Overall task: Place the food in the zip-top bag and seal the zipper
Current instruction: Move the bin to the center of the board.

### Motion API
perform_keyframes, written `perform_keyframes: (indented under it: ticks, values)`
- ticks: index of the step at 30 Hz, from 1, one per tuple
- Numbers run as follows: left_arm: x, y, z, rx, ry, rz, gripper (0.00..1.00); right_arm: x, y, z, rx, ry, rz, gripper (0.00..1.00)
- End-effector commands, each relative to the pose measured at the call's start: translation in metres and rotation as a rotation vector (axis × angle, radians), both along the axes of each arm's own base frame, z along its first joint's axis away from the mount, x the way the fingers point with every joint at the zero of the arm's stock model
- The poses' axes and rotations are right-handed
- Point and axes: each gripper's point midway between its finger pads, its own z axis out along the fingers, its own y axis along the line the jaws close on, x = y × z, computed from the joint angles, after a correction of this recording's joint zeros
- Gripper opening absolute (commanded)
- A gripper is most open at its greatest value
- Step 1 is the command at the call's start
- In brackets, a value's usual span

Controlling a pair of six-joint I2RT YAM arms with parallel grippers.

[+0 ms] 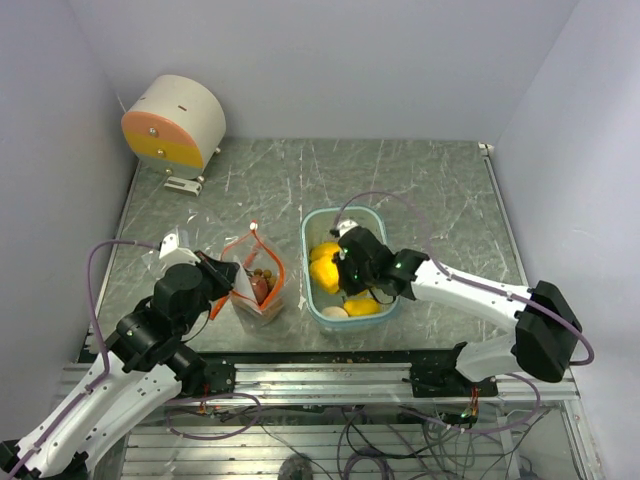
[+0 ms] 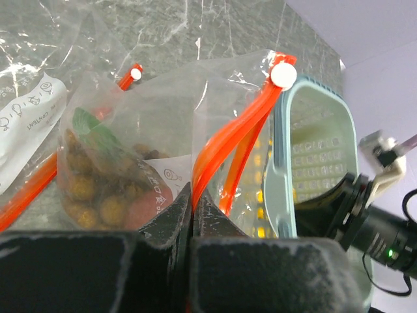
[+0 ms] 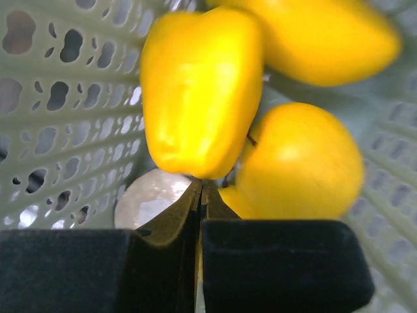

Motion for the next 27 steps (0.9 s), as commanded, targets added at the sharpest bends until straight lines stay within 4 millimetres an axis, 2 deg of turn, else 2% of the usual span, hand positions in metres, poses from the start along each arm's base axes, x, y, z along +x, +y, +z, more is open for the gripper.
perform_keyframes:
  ticks: [1, 4, 9, 14, 17, 18, 21, 24, 25, 27]
  values:
    - [0.001, 0.005, 0.016, 0.014, -0.030, 0.013, 0.07, 0.072, -0.013, 0.022, 0.008, -0.217, -0.253, 0.00]
    - [-0.001, 0.007, 0.018, 0.017, -0.029, 0.014, 0.07, 0.102, -0.026, 0.014, -0.051, -0.308, -0.378, 0.00]
    - [-0.007, 0.016, 0.021, 0.017, -0.037, 0.033, 0.07, 0.143, -0.065, -0.012, -0.142, -0.348, -0.599, 0.00]
    - [-0.011, 0.024, 0.026, 0.021, -0.052, 0.053, 0.07, 0.154, -0.094, -0.020, -0.201, -0.352, -0.708, 0.00]
    - [-0.011, 0.025, 0.026, 0.027, -0.055, 0.054, 0.07, 0.158, -0.096, -0.007, -0.153, -0.360, -0.729, 0.00]
    - [-0.011, 0.025, 0.026, 0.028, -0.055, 0.053, 0.07, 0.158, -0.090, 0.001, -0.118, -0.370, -0.692, 0.04]
    - [-0.011, 0.024, 0.025, 0.031, -0.049, 0.047, 0.07, 0.151, -0.063, 0.029, 0.030, -0.384, -0.540, 0.29]
    - [-0.011, 0.023, 0.024, 0.028, -0.049, 0.044, 0.07, 0.134, -0.050, 0.054, 0.114, -0.367, -0.421, 0.51]
    - [-0.010, 0.023, 0.024, 0.027, -0.051, 0.045, 0.07, 0.127, -0.045, 0.058, 0.131, -0.348, -0.377, 0.57]
    - [-0.010, 0.022, 0.023, 0.023, -0.053, 0.045, 0.07, 0.110, -0.037, 0.058, 0.147, -0.280, -0.293, 0.61]
